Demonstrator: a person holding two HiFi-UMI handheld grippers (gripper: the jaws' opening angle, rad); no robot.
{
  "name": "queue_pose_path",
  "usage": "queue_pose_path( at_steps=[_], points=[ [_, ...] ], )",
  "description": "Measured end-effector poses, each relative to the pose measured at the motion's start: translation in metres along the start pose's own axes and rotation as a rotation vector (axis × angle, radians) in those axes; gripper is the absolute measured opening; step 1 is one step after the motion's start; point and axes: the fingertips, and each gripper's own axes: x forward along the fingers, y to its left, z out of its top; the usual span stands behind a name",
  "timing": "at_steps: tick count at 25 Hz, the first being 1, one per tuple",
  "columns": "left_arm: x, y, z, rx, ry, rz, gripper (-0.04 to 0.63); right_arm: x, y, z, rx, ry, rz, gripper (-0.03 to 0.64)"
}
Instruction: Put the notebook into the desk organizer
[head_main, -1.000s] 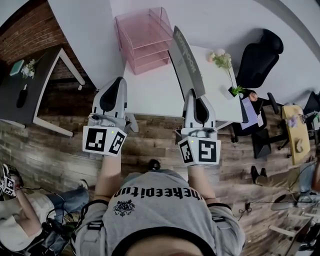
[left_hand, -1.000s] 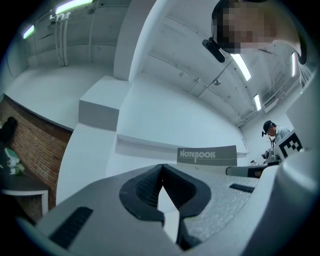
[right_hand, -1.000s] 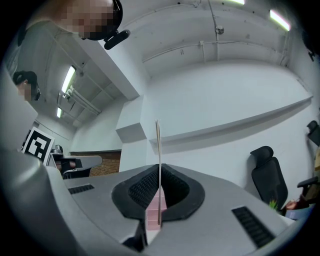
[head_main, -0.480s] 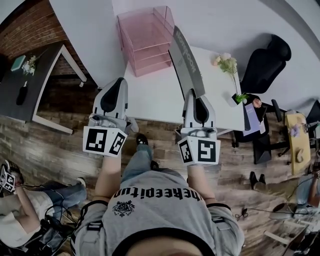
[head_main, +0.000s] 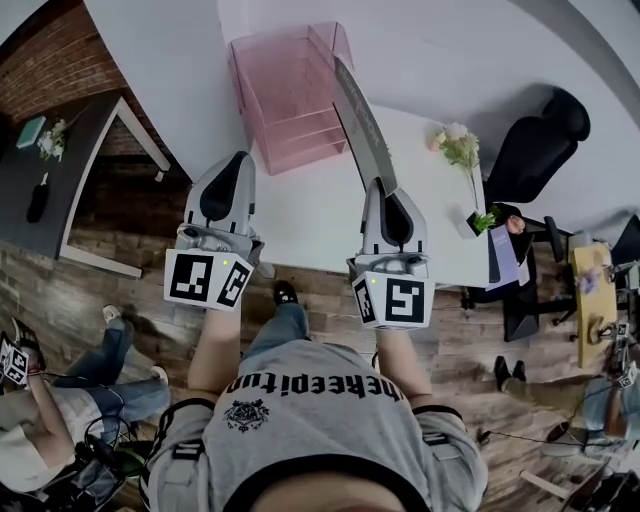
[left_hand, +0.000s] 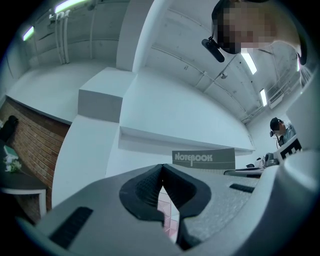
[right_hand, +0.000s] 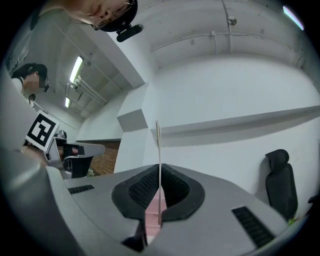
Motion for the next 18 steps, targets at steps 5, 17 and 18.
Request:
queue_pose_path(
  at_steps=[5, 17, 18],
  points=[
    [0.023, 0.019, -0.011, 0.006, 0.020, 0.011, 0.005, 0.030, 0.001, -0.019, -0.087, 0.034, 0.037, 0.009],
    [0.034, 0.049, -0.043, -0.001, 0.086, 0.042, 0.005, 0.049, 0.009, -0.080, -0.542, 0.146, 0.150, 0.009],
    [0.034, 0.050, -0.045, -0.003, 0.091, 0.044, 0.005, 0.049, 0.011, -0.084, -0.567, 0.150, 0.155, 0.009]
  ],
)
